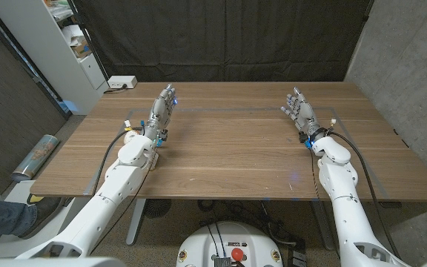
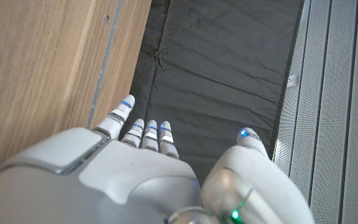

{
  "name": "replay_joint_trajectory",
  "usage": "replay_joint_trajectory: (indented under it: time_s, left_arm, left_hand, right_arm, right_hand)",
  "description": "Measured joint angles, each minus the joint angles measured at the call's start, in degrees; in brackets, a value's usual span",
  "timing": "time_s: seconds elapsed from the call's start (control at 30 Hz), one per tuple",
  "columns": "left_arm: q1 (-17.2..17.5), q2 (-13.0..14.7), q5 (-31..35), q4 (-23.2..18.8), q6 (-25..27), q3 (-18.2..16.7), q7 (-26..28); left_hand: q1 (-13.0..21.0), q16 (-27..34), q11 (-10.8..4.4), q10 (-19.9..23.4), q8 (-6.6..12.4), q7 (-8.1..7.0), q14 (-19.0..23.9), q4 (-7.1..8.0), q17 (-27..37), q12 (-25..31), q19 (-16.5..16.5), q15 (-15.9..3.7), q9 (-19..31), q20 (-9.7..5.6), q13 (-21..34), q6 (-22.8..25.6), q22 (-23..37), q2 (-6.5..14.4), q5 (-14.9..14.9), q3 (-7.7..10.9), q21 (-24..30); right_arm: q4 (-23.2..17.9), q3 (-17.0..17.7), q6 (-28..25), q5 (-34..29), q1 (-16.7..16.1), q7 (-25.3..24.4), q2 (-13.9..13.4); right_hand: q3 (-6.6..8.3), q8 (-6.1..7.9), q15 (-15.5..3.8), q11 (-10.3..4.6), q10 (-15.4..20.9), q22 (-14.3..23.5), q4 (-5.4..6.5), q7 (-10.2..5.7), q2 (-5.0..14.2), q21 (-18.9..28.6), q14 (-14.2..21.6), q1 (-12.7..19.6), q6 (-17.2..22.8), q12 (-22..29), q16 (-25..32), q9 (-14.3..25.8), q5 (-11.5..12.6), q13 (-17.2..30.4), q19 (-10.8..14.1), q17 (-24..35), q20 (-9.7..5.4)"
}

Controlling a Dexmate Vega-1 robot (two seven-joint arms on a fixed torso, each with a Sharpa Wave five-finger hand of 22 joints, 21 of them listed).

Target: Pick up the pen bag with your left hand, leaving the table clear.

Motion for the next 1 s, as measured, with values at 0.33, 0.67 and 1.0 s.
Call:
replay_joint_trajectory:
  time_s: [0.33, 0.67, 1.0]
  left_arm:
    - [1.9, 0.5, 1.0, -2.5, 0.4, -1.6, -0.2]
    - [4.5, 1.6, 2.8, -5.6, 0.0, -3.6, 0.0]
    - [5.8, 2.3, 3.9, -6.7, -1.1, -5.1, -0.4]
  left_hand:
    - [0.0, 0.0, 0.22, 0.2, 0.00, 0.31, -0.2, 0.00, -0.2, 0.0, 0.0, 0.19, 0.0, 0.00, 0.0, 0.3, 0.0, 0.0, 0.0, 0.00, 0.0]
    - [0.3, 0.0, 0.22, 0.2, 0.00, 0.31, -0.2, 0.00, -0.2, 0.0, 0.0, 0.19, 0.0, 0.00, 0.0, 0.3, 0.0, 0.4, 0.0, 0.00, 0.0]
    - [0.6, 0.0, 0.19, 0.8, 0.00, -0.01, -0.2, 0.00, -0.1, 0.0, 0.0, 0.19, 0.0, 0.00, 0.0, 0.6, 0.0, 0.6, 0.0, 0.00, 0.0]
  right_arm:
    - [-1.0, 1.5, -0.3, -1.6, -0.5, 1.2, 1.5]
    - [-1.1, 2.3, 0.0, -2.6, -0.7, 2.0, 2.6]
    - [-0.1, 2.6, 0.5, -3.1, -0.2, 2.1, 3.3]
  right_hand:
    - [0.00, 0.00, 0.00, 0.00, 0.0, 0.0, 0.00, 0.00, 0.31, 0.0, 0.0, 0.3, 0.0, 0.0, 0.0, 0.0, 0.0, 0.0, 0.0, 0.0, 0.00]
    - [0.00, 0.00, 0.00, -0.01, 0.0, 0.0, 0.00, 0.00, 0.31, 0.0, 0.0, 0.3, 0.0, 0.0, 0.0, 0.0, 0.4, 0.0, 0.0, 0.0, 0.00]
    - [0.00, 0.00, 0.00, -0.01, 0.0, 0.0, 0.00, 0.00, 0.30, 0.0, 0.0, 0.3, 0.0, 0.2, 0.0, 0.0, 0.4, 0.0, 0.0, 0.0, 0.00]
